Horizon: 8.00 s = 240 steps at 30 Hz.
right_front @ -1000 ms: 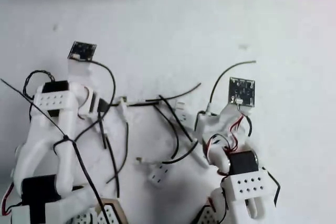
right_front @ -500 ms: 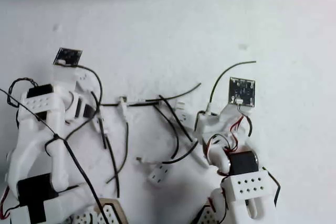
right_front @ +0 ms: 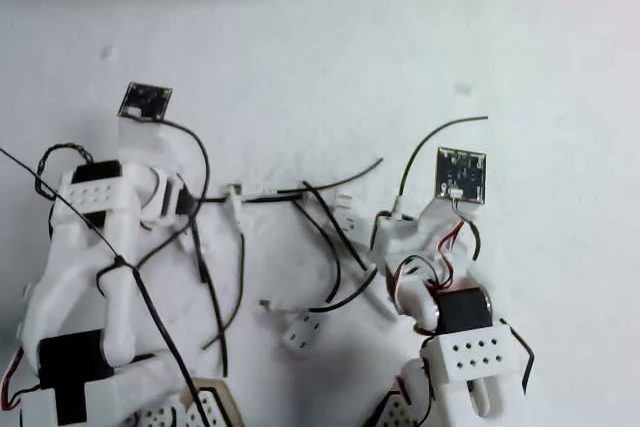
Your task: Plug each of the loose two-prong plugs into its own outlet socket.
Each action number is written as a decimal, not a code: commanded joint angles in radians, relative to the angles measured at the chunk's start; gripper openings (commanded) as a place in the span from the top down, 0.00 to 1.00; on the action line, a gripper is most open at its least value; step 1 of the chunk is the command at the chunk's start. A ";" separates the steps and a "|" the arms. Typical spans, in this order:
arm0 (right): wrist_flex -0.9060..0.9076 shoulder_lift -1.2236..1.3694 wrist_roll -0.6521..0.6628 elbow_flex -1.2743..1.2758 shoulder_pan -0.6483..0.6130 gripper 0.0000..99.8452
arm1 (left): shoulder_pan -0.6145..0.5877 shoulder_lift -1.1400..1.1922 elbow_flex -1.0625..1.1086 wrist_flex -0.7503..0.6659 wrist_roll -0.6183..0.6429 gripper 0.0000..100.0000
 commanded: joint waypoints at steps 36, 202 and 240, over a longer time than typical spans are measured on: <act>-0.018 -0.012 -0.006 -0.006 -0.002 0.98 | -0.051 -0.007 0.133 -0.040 -0.167 0.82; -0.024 -0.013 0.002 0.009 -0.002 0.98 | 0.081 -0.624 -0.092 0.422 -0.738 0.95; -0.022 -0.012 0.000 0.009 -0.004 0.98 | -0.015 -0.886 0.586 -0.307 -0.468 0.76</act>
